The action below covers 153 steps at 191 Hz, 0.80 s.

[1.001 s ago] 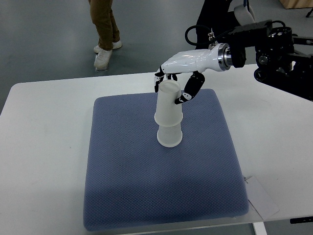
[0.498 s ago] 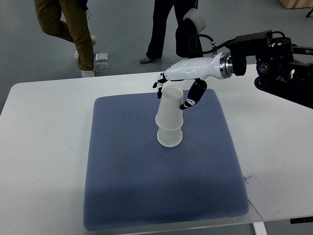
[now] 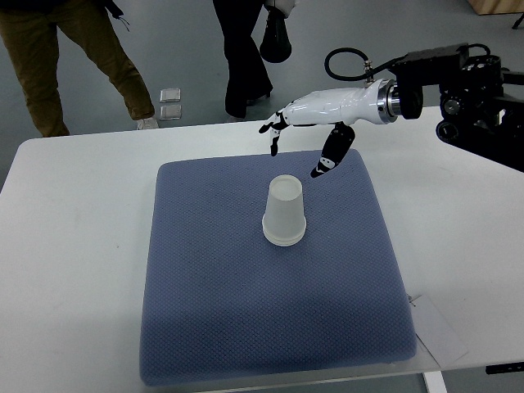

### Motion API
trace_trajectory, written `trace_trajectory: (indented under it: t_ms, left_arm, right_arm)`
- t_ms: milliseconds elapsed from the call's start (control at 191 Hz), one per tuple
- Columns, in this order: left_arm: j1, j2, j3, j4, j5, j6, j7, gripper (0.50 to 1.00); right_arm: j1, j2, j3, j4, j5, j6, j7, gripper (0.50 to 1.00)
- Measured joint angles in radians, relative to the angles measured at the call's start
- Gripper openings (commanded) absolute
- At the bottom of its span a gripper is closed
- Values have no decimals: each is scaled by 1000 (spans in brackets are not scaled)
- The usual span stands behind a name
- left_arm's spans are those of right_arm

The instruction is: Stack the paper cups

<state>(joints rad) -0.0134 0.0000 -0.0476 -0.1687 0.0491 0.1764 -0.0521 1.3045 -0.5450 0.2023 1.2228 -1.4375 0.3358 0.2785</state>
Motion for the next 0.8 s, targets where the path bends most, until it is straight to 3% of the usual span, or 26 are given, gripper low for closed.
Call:
trace_trajectory:
  t_ms: [157, 278, 540, 802]
  left_arm:
    - [0, 0, 0, 0, 0, 0, 0, 1000]
    - [0, 0, 0, 0, 0, 0, 0, 1000]
    - [0, 0, 0, 0, 0, 0, 0, 1000]
    - [0, 0, 0, 0, 0, 0, 0, 1000]
  right_arm:
    - [-30, -7, 83, -62, 175, 2, -18, 909]
    - [-67, -7, 129, -152, 397, -25, -69, 907]
    - [-208, 26, 196, -323, 891, -217, -154, 907]
    - [-333, 120, 279, -360, 1126, -329, -214, 907]
